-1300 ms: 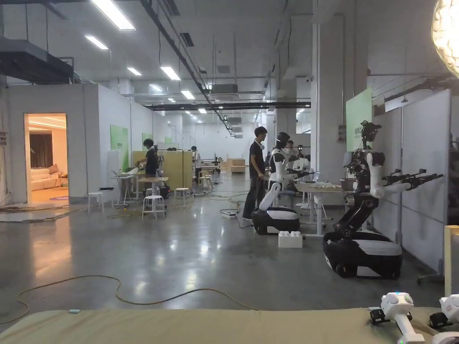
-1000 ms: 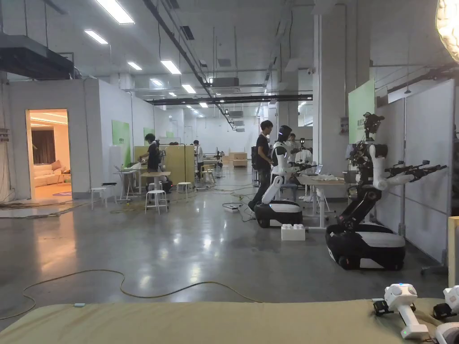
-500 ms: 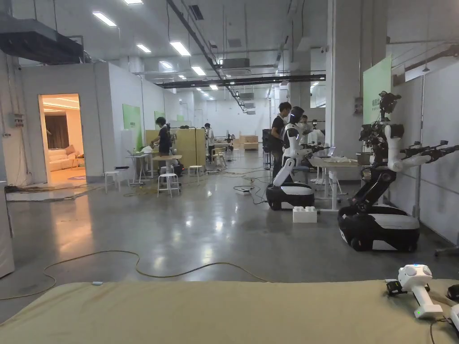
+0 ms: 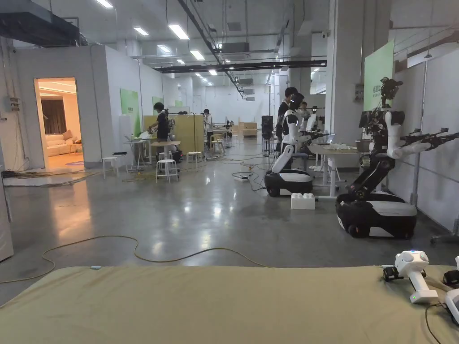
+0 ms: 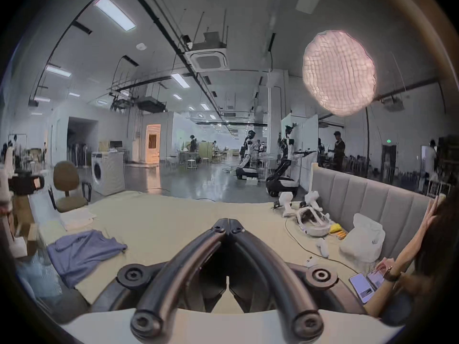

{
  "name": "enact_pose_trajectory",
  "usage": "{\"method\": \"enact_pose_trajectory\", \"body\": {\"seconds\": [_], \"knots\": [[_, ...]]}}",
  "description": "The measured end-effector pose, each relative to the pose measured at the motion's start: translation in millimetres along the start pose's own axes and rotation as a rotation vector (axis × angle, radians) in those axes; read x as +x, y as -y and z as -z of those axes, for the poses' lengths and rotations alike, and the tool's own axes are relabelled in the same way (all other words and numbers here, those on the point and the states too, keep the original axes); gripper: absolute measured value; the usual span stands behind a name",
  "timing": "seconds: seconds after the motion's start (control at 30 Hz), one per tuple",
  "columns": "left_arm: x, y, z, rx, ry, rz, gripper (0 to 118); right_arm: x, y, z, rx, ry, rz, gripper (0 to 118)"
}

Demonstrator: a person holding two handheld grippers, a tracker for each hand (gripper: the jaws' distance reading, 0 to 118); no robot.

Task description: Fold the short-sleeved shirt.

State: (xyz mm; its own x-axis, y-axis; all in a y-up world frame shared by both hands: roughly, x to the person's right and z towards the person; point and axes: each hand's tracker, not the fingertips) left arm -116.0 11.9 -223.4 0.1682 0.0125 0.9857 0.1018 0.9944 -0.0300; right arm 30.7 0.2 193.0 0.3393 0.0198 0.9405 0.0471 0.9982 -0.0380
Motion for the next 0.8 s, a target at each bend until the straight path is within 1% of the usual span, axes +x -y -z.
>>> {"method": "enact_pose_trajectory", "body": {"seconds": [0.07, 0.17, 0.23, 0.33, 0.4, 0.67, 0.7, 0.8], "knots": [[4, -1, -2, 0.001, -0.022, 0.033, 0, 0, -1, 0, -0.001, 0.002, 0.024, 0], [9, 0, -1, 0.010, -0.020, 0.027, 0, -4, -3, -1, -0.004, -0.012, 0.053, 0], [13, -3, -1, 0.013, -0.007, 0.022, 0, -8, -3, -3, -0.005, -0.018, 0.046, 0], [19, -4, 0, 0.014, -0.014, 0.032, 0, -15, -3, -5, 0.002, -0.008, -0.001, 0], [21, -5, 1, 0.009, -0.024, 0.036, 0, -14, -2, -4, 0.005, 0.004, -0.017, 0], [16, -3, 2, -0.005, -0.057, 0.017, 0, -15, 2, -3, -0.016, -0.030, -0.024, 0], [14, -2, 1, 0.001, -0.066, 0.000, 3, -16, 3, -3, -0.019, -0.034, -0.026, 0], [-4, 4, 9, -0.064, -0.110, -0.048, 18, -17, 8, -1, -0.031, -0.050, -0.013, 0]]}}
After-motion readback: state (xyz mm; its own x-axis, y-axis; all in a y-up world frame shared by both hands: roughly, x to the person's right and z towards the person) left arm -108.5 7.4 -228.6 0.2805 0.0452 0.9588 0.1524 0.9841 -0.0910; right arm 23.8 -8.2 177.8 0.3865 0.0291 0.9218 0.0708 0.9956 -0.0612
